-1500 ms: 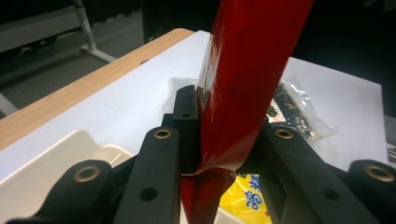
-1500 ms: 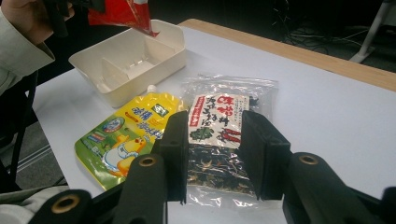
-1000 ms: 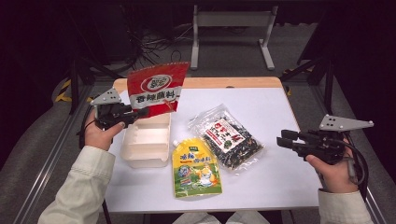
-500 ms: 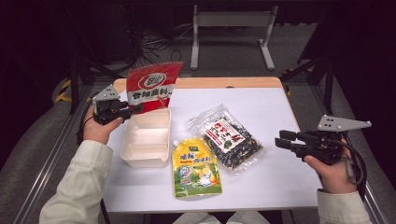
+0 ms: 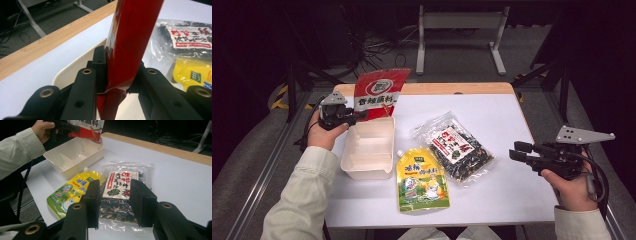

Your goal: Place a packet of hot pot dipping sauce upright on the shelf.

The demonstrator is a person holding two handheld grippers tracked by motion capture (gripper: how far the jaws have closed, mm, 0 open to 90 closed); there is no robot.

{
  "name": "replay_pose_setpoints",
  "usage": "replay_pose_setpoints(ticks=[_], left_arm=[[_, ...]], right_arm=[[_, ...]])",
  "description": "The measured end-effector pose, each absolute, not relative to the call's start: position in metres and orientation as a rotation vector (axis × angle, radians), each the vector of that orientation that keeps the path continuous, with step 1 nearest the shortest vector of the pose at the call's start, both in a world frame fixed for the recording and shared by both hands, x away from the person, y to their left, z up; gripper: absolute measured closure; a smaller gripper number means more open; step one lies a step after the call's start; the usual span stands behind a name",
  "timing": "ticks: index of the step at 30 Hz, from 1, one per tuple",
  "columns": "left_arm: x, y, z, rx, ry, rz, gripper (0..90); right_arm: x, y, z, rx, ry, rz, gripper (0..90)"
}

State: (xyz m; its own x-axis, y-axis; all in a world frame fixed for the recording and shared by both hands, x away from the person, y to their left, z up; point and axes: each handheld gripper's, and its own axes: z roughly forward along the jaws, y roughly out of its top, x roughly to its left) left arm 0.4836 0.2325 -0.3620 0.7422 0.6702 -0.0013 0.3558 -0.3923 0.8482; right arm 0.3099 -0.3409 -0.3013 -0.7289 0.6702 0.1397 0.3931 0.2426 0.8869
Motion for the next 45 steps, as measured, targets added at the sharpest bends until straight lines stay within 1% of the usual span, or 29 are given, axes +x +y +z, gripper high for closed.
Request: replay_pose_setpoints(ticks=[6,9,13,19,26,34,37,39,43,45], left_arm=[[0.49,0.229,-0.367,2.034,0.784,0.434,74.8],[0.49,0.231,-0.369,2.039,0.801,0.412,74.8],[0.491,0.233,-0.37,2.05,0.809,0.428,74.8],[0.498,0.229,-0.379,2.063,0.809,0.394,74.8],[0.505,0.225,-0.383,2.054,0.774,0.428,74.8],[0.51,0.227,-0.388,2.033,0.788,0.446,74.7],[0.511,0.225,-0.39,2.045,0.801,0.467,74.0],[0.512,0.223,-0.393,2.067,0.807,0.505,73.2],[0.513,0.22,-0.394,2.08,0.816,0.533,72.0],[0.514,0.218,-0.398,2.101,0.845,0.525,71.2]], right_arm=[[0.309,-0.341,-0.302,0.988,2.252,1.476,60.3],[0.309,-0.341,-0.302,0.989,2.252,1.475,60.2],[0.309,-0.341,-0.303,0.99,2.252,1.473,60.1],[0.308,-0.339,-0.303,0.986,2.262,1.476,59.4],[0.309,-0.339,-0.305,0.989,2.27,1.488,59.1],[0.308,-0.339,-0.307,0.994,2.27,1.487,59.1],[0.308,-0.338,-0.307,0.995,2.275,1.488,59.0],[0.308,-0.337,-0.307,0.992,2.278,1.485,59.0],[0.309,-0.336,-0.308,0.992,2.286,1.485,58.9],[0.309,-0.335,-0.309,0.988,2.287,1.482,58.9]])
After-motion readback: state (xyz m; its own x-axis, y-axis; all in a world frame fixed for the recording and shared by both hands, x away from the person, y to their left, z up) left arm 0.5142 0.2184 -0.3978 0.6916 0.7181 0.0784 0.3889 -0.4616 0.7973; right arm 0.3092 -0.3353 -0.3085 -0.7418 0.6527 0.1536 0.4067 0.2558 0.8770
